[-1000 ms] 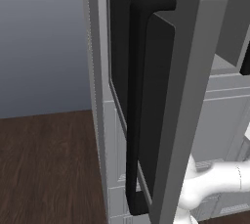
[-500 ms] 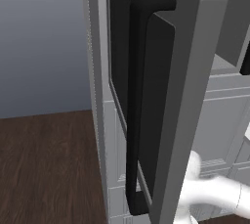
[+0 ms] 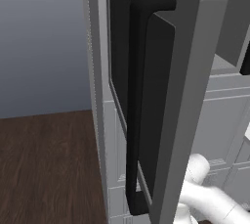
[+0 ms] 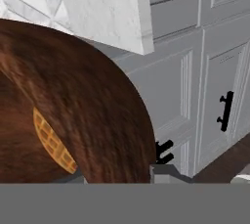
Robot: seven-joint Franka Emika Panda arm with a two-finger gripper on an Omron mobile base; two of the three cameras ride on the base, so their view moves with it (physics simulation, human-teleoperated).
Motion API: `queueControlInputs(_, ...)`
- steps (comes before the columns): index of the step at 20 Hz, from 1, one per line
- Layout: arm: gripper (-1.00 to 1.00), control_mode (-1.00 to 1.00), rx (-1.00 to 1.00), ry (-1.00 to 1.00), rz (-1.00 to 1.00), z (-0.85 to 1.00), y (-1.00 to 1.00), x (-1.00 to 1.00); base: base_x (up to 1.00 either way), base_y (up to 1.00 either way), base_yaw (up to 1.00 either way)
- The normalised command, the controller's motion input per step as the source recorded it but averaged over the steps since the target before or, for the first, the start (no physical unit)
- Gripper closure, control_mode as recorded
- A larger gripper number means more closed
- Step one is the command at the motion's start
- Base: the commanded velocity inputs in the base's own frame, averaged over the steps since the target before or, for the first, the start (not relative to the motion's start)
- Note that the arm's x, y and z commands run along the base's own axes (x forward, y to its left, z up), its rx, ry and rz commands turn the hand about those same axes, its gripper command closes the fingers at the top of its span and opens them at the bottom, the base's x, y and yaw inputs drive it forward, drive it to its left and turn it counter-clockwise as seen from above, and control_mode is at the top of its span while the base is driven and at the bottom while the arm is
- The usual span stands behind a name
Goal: Open the microwave, place the bowl with waffle inside the microwave, then close the microwave door and turn it on.
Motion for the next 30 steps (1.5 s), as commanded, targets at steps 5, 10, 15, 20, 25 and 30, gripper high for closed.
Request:
queueControlInputs(5, 1.0, -1.0, -0.01, -0.22, 0.0, 0.87, 1.0, -0.29, 0.0, 0.0, 0.0)
queueControlInputs(10, 1.0, -1.0, 0.0, -0.05, 0.0, 1.0, 1.0, -0.01, 0.0, 0.0, 0.0)
queueControlInputs(15, 1.0, -1.0, -0.01, 0.0, 0.0, 1.0, 1.0, 0.0, 0.0, 0.0, 0.0)
queueControlInputs(20, 1.0, -1.0, -0.05, 0.0, 0.0, 1.0, 1.0, 0.0, 0.0, 0.0, 0.0)
queueControlInputs(25, 1.0, -1.0, -0.05, 0.0, 0.0, 1.0, 1.0, 0.17, 0.0, 0.0, 0.0)
queueControlInputs(30, 1.0, -1.0, 0.0, 0.05, 0.0, 0.88, 1.0, 0.93, 0.0, 0.0, 0.0)
